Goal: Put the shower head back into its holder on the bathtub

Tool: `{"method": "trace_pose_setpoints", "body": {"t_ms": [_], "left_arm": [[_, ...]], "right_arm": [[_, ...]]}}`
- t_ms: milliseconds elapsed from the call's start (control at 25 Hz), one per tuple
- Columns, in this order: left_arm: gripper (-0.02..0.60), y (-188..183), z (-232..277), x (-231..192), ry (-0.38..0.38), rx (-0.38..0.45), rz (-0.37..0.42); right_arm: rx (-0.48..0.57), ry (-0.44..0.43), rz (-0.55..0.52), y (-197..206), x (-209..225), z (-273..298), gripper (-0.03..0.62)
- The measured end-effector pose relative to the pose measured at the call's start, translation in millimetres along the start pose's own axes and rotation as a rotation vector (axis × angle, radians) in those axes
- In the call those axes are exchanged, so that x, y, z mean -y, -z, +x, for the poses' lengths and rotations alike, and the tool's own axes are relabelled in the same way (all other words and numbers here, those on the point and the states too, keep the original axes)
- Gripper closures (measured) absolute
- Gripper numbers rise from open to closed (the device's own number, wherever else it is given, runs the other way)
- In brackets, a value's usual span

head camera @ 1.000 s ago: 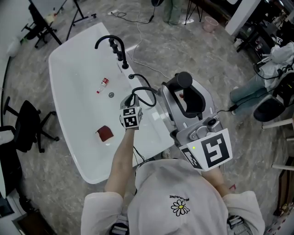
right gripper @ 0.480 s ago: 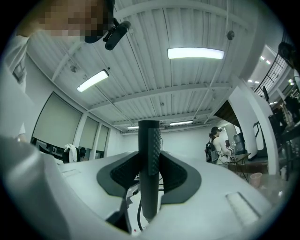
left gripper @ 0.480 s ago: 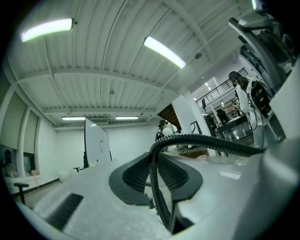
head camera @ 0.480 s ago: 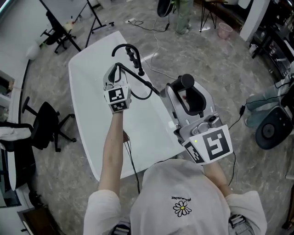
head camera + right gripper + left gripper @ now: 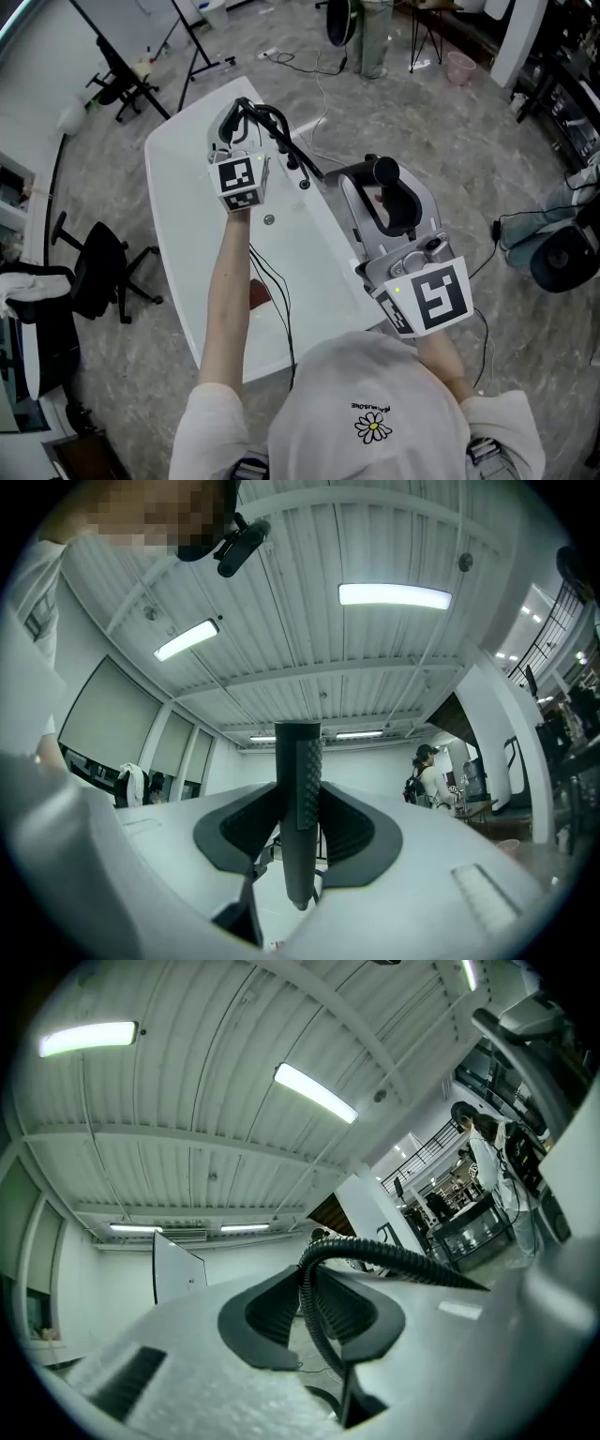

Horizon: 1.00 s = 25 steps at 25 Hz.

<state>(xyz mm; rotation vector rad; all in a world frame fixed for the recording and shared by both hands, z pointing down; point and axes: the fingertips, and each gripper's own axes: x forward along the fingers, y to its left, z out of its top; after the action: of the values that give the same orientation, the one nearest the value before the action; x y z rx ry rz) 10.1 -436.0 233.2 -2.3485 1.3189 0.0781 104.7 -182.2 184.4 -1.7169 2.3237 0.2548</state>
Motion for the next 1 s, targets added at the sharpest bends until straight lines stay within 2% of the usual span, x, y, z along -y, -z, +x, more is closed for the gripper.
{"method": "trace_pose_setpoints", "body": {"t_ms": [160,320,560,680,800,1000], "left_arm": [[0.529,35,27,16,0.055,-0.049,-0.008],[0.529,98,41,42,0.114,-0.172,-0.031],[0.528,204,33,73,0.169,-0.357,-0.179],[0.528,258,16,93,0.206,-0.467,-0.216],[0.529,308,-1,102,0.195,-0.542,-0.281],[0.528,379,-28,123,0.174,-0.670,-0.367]], "right_arm": [[-0.036,0.023,-0.029,19,10,15,0.455],[-0.105,0.064,-0.020,45,26,29,0.454],[-0.200,0.106,-0.006,96,51,47,0.454],[-0.243,0.124,0.021,122,60,56,0.454],[-0.259,0.116,0.060,140,61,68,0.454],[-0.303,0.104,0.067,165,59,77,0.454]]}}
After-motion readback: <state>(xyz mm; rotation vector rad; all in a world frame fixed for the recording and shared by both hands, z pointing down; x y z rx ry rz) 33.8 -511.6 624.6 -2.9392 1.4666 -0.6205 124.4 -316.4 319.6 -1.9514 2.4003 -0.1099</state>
